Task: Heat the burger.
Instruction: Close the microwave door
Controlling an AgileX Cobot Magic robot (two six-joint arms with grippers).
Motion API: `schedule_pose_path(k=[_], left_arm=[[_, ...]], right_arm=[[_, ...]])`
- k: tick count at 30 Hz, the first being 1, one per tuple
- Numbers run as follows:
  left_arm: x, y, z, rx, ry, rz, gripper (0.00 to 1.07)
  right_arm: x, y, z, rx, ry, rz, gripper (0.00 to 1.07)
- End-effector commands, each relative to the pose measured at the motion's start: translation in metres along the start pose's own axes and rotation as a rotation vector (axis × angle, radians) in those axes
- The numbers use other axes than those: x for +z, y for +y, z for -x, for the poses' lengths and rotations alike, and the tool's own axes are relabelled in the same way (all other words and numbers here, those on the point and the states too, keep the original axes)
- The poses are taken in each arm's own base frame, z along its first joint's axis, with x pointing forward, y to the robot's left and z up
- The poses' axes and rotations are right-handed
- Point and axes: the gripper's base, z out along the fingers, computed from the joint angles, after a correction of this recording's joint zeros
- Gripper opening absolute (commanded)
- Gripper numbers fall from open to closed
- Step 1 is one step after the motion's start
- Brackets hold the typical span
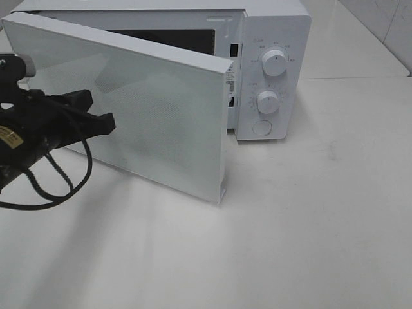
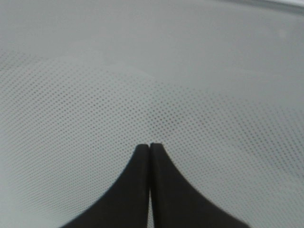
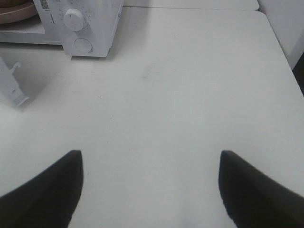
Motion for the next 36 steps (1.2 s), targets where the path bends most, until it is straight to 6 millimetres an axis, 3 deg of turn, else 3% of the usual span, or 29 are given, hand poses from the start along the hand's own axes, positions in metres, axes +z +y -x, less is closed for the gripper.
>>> schedule_pose_path(k=[1,19,21,36], left_arm=[[0.01,-0.01,0.007,0.016,-0.005,0.023,0.0],[0.058,-0.058,0.023,0.067,-0.024,0.021,0.0],[0.07,-0.064,0.024,0.059,-0.001,0.011,0.0],[0.104,-0.082,0.03,0.084,-0.008,-0.006,0.0]], right_arm=[[-0.003,0.0,-0.002,-0.003,-0.026,-0.002,0.76],[-0.003,0.0,-0.002,-0.003,-0.026,-0.002,0.76],[-0.003,0.0,-0.002,-0.003,-0.026,-0.002,0.76],[-0.003,0.0,-0.002,-0.003,-0.026,-0.002,0.76]])
